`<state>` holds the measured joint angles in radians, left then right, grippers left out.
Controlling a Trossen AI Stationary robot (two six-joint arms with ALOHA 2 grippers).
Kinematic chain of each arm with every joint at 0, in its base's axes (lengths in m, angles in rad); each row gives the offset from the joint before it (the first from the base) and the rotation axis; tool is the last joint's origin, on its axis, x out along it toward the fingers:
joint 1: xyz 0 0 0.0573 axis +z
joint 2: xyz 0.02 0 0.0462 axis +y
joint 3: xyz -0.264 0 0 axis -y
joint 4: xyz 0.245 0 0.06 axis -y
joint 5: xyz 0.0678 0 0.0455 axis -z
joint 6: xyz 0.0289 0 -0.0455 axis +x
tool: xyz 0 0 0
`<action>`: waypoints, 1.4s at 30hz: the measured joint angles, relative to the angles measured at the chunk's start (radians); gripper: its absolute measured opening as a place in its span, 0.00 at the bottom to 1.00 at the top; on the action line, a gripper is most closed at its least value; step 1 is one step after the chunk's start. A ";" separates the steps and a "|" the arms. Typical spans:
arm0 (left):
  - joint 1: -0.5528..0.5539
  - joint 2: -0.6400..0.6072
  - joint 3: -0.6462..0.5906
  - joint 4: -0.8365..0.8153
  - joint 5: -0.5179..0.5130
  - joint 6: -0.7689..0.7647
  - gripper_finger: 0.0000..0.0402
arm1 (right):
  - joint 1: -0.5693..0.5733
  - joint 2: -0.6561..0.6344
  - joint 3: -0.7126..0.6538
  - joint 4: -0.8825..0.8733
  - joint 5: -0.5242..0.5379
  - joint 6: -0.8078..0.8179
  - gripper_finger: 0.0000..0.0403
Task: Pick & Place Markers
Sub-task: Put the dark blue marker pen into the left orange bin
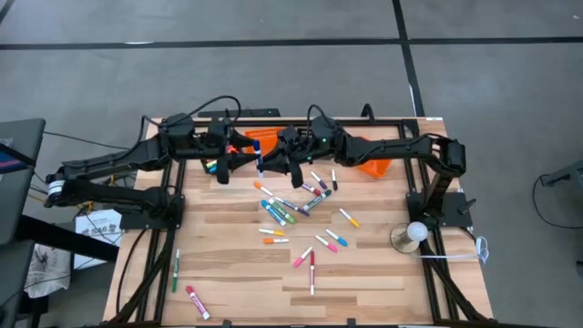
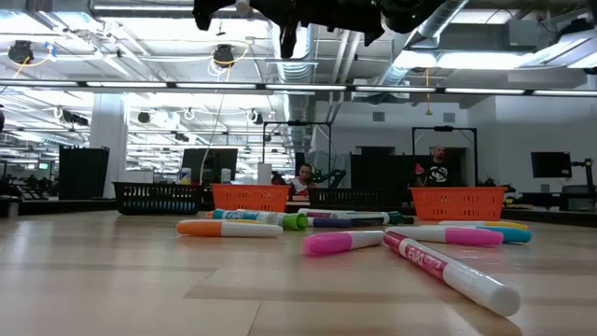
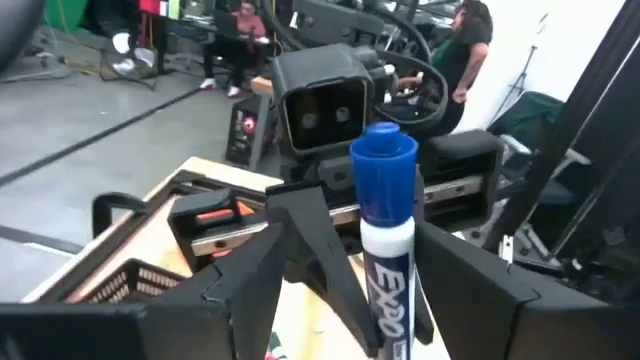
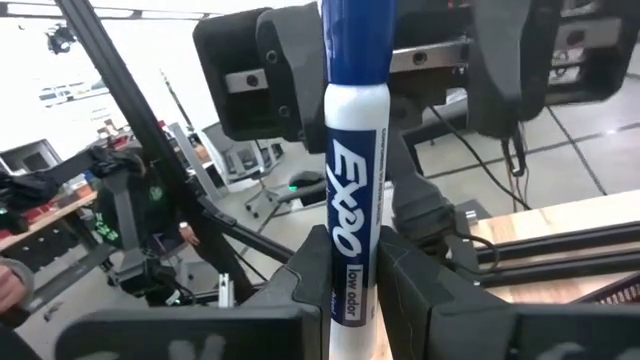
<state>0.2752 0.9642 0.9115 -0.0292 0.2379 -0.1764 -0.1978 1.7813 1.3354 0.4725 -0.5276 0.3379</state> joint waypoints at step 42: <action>0.084 0.056 -0.001 -0.042 0.035 0.072 0.16 | -0.101 -0.001 0.014 -0.285 -0.345 0.029 0.50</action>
<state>0.3591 1.0199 0.9108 -0.0711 0.2729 -0.1048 -0.2983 1.7802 1.3491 0.1873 -0.8728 0.3672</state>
